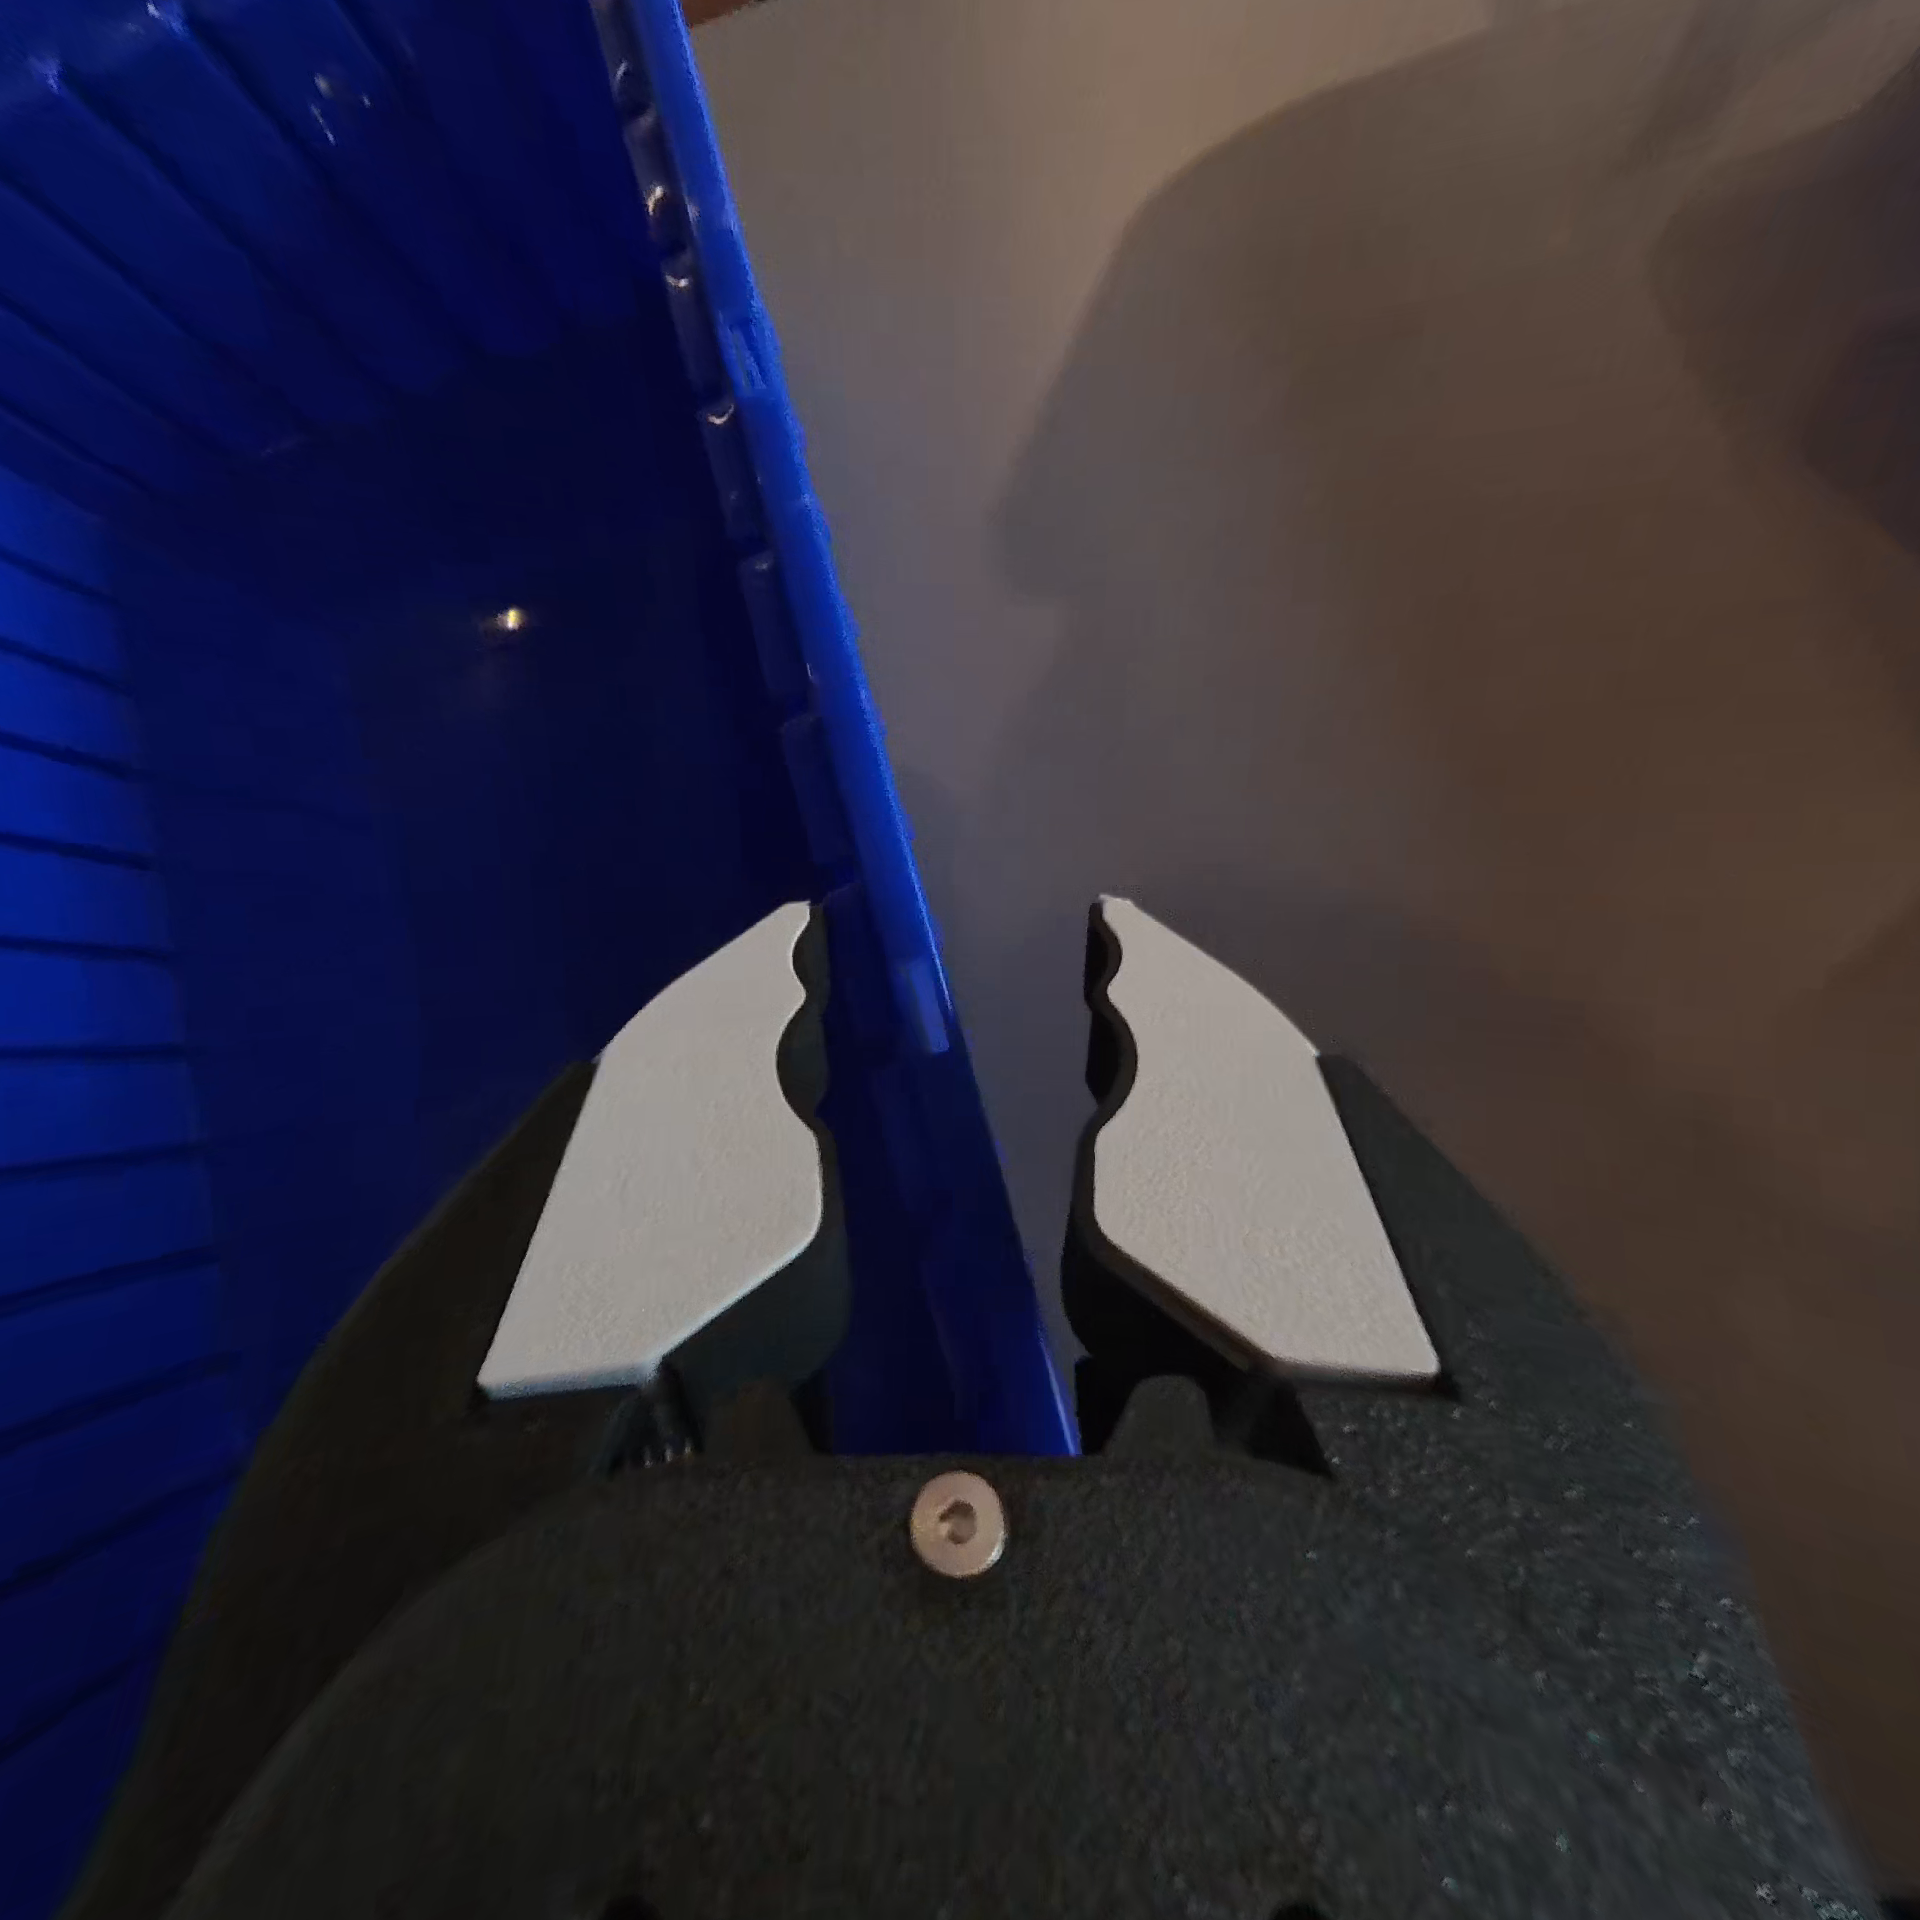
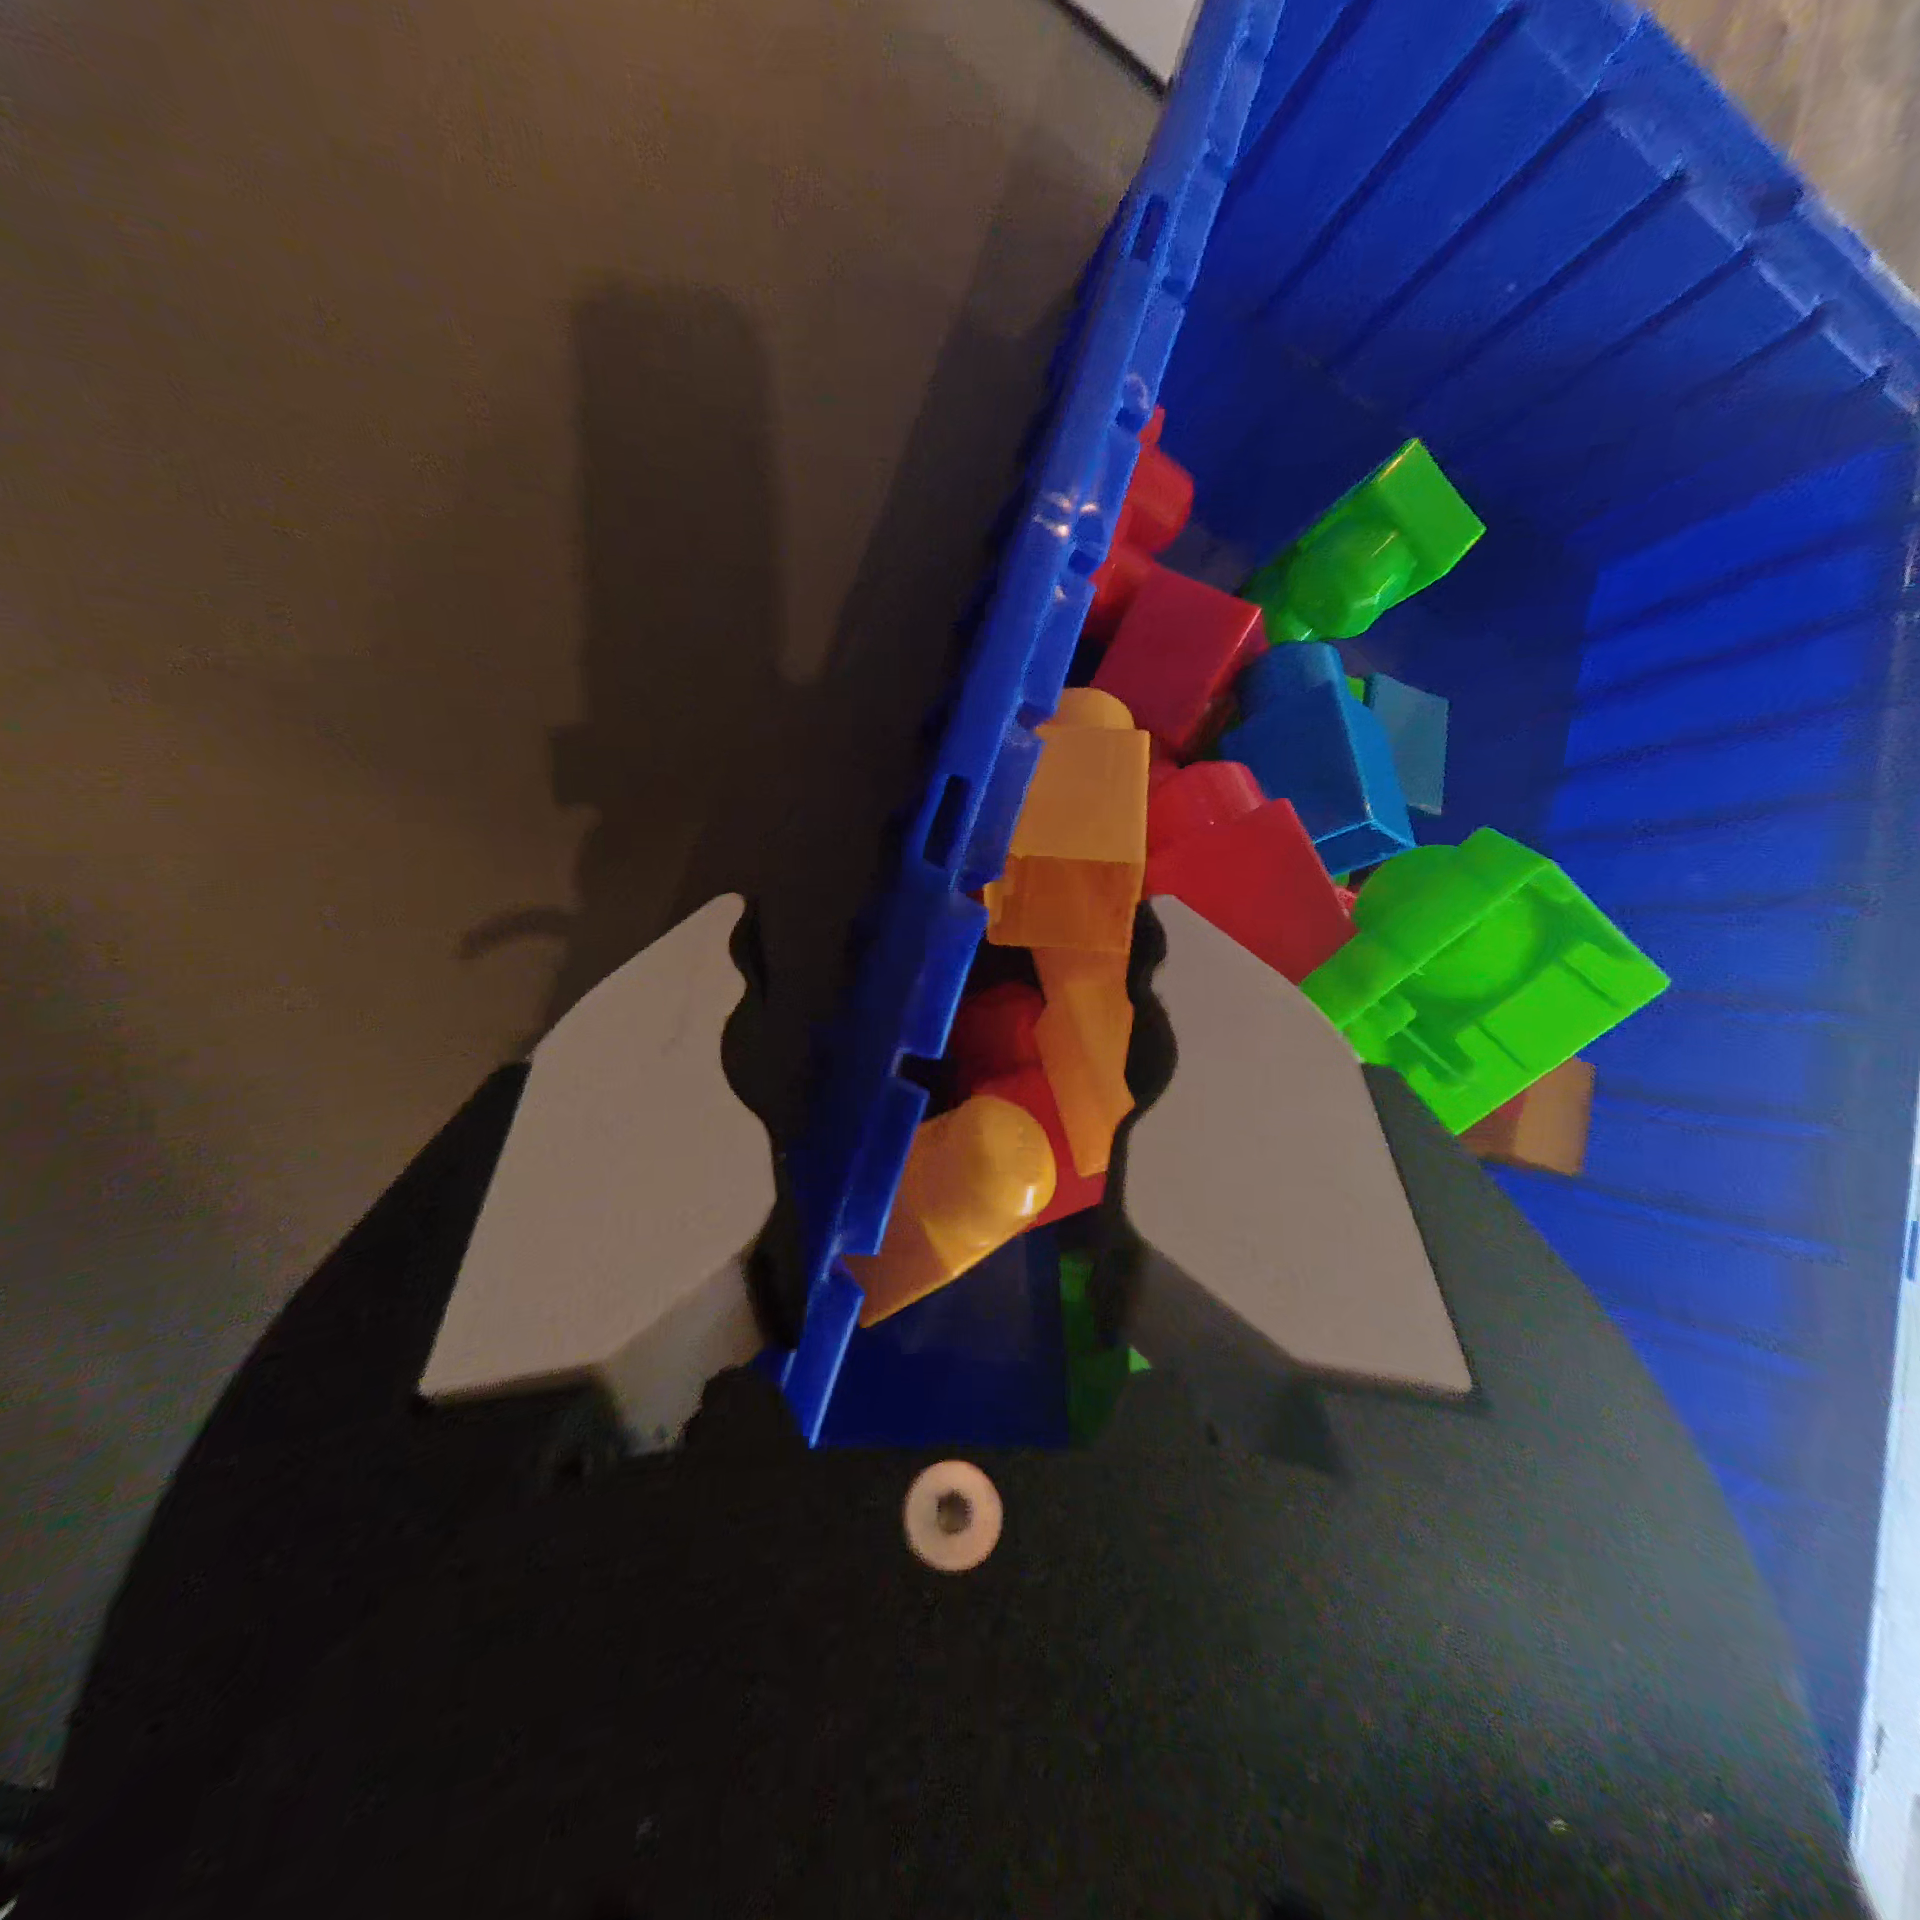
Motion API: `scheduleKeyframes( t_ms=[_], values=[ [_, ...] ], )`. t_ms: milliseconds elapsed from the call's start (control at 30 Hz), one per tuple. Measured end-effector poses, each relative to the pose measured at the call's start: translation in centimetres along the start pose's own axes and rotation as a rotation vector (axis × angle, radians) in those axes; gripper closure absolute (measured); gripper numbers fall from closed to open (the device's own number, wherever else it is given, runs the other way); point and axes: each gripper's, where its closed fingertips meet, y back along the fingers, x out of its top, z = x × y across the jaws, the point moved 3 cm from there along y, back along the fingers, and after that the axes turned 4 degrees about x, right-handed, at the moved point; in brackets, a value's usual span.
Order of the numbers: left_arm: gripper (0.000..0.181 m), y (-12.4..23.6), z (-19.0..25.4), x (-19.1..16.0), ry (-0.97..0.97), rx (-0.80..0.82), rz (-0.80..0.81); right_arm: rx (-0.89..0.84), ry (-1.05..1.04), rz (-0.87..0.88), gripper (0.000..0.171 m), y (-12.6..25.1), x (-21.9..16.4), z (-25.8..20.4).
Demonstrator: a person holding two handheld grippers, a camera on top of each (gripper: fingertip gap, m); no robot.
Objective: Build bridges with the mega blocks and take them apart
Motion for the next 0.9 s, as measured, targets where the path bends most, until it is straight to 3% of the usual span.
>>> scheduleKeyframes(
  t_ms=[200, 267, 433, 900],
  values=[
    [0.146, -1.4, -0.4, -1.4, -0.023, 0.094, -0.142, 0.049, 0.020, 0.065, 0.101, 0.7, 0.3, -0.1],
    [0.157, -1.4, -0.8, -1.4, -0.008, 0.127, -0.147, 0.061, 0.035, 0.097, 0.103, 1.1, 0.5, -0.2],
    [0.158, -1.4, -0.4, -1.3, 0.060, 0.080, -0.134, 0.108, 0.037, 0.169, 0.105, 1.9, 0.9, -0.4],
    [0.155, -1.1, 8.5, 1.2, 0.141, -0.071, -0.079, 0.224, 0.071, 0.283, 0.105, 3.7, 0.8, -1.6]
  ],
)
